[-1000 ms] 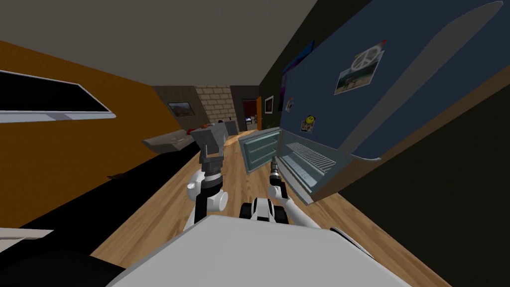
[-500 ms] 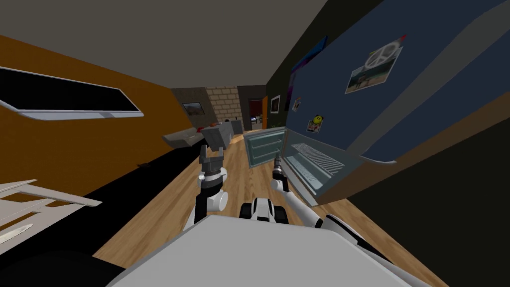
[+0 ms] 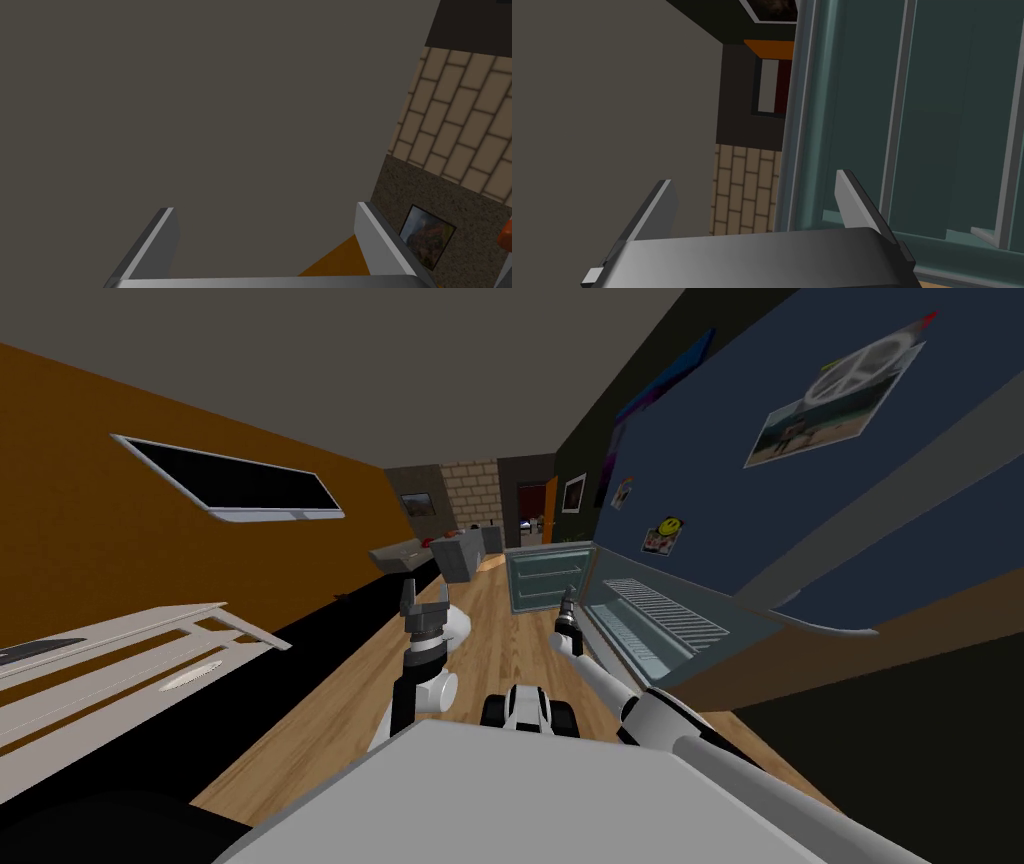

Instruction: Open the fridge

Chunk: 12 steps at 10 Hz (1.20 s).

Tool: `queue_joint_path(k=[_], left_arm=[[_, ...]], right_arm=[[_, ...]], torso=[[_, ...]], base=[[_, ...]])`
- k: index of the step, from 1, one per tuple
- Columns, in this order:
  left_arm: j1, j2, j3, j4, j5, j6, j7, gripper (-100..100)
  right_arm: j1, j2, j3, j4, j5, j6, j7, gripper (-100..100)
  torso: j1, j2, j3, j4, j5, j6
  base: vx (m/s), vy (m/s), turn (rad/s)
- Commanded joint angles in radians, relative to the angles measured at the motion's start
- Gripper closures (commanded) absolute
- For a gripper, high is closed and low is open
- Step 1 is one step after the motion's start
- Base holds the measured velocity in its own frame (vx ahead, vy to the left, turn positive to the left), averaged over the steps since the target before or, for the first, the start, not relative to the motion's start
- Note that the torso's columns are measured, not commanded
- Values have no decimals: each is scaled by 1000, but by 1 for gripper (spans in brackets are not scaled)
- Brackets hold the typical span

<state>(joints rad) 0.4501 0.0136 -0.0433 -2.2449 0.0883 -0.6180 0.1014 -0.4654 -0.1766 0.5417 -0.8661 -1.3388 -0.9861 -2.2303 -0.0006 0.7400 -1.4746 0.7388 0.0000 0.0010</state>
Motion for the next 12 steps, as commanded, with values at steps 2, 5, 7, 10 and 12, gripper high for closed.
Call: queue_joint_path(k=[2,5,7,10,12], left_arm=[[0,0,0,0,0,0,0,0],[0,0,0,0,0,0,0,0],[0,0,0,0,0,0,0,0],[0,0,0,0,0,0,0,0],[0,0,0,0,0,0,0,0]], right_arm=[[-20,13,-29,-8,-17,-7,45,-100],[-58,59,-70,18,-19,-38,102,-100],[-96,106,-110,44,-21,-70,158,-100],[-152,176,-170,83,-24,-118,238,-100],[-171,199,-190,96,-25,-134,272,-100]], torso=[[0,-7,-4,-2,0,-1],[-4,-1,-1,0,-1,-1],[4,-2,-1,-1,1,-1],[0,-2,-1,-1,0,-1],[2,-3,-2,-1,0,0]], base=[[-17,-32,70],[-39,-156,205],[-41,-130,210],[-67,-171,249],[-53,-109,111]])
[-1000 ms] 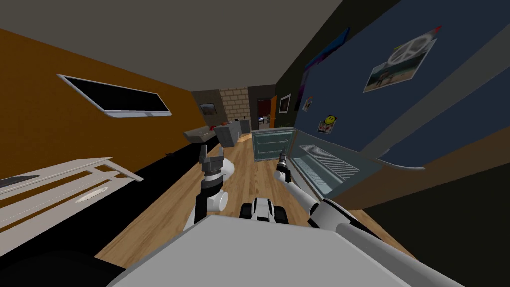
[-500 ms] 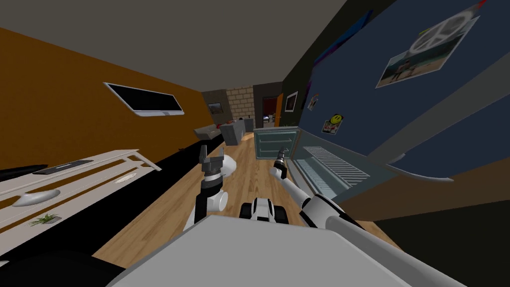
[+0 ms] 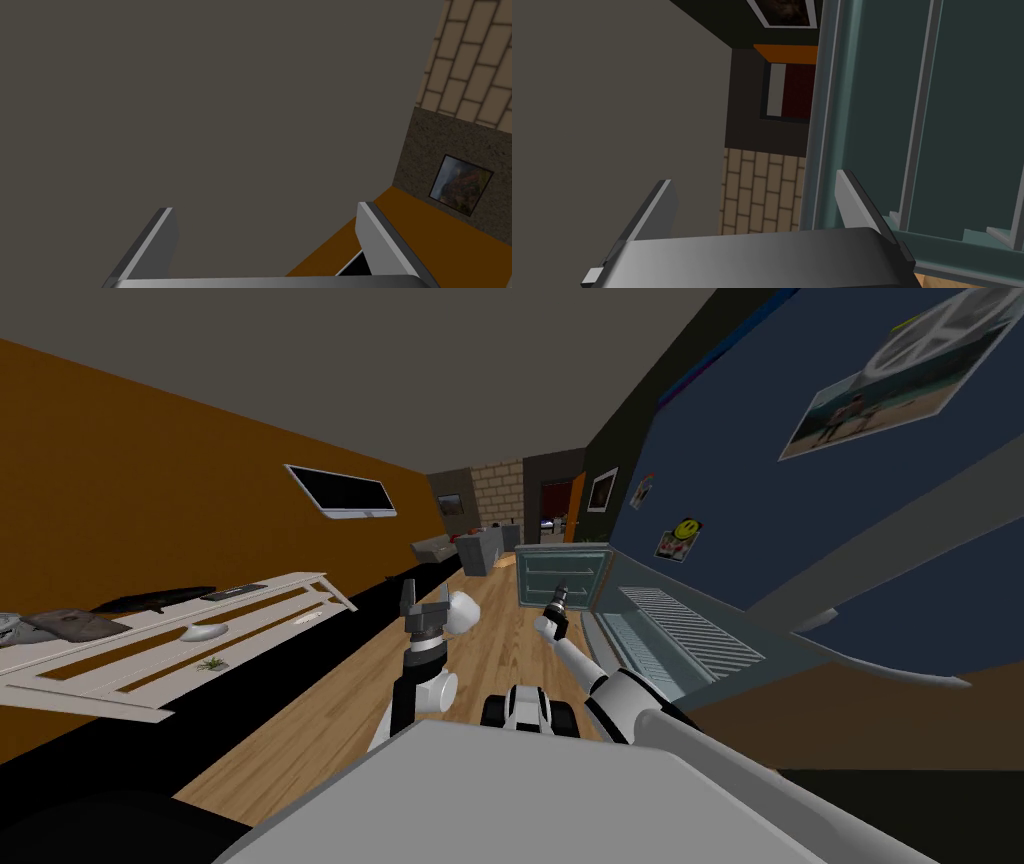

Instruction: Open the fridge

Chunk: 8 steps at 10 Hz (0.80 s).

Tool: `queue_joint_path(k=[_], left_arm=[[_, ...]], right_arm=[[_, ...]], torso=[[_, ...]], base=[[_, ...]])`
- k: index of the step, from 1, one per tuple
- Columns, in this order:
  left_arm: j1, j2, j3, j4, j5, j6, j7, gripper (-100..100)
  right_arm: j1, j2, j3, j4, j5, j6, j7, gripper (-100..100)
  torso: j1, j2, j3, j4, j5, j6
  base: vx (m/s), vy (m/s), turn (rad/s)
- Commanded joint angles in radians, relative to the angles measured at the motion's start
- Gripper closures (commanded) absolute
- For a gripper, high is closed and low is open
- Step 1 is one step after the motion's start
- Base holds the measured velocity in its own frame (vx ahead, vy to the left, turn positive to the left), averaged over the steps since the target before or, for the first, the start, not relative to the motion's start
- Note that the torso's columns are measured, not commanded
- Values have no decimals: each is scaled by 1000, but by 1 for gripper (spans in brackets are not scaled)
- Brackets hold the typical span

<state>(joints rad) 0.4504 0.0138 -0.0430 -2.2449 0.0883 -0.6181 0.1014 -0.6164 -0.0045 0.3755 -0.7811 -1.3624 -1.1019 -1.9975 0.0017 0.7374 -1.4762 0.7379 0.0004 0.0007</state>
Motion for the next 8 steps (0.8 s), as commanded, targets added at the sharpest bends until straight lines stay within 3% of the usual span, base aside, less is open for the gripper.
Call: queue_joint_path(k=[1,2,3,8], left_arm=[[0,0,0,0,0,0,0,0],[0,0,0,0,0,0,0,0],[0,0,0,0,0,0,0,0],[0,0,0,0,0,0,0,0]], right_arm=[[-39,51,-44,24,-3,-34,67,-100],[-25,39,-31,12,-1,-24,49,-100],[-27,41,-33,12,-2,-27,57,0],[-26,41,-33,12,-2,-27,56,0]], torso=[[1,-1,-1,0,0,-1],[-1,0,0,0,0,-1],[0,-1,-1,0,0,0],[-2,1,0,0,0,-1]], base=[[-64,-123,261],[-34,-60,56],[-6,-10,-11],[0,0,0]])
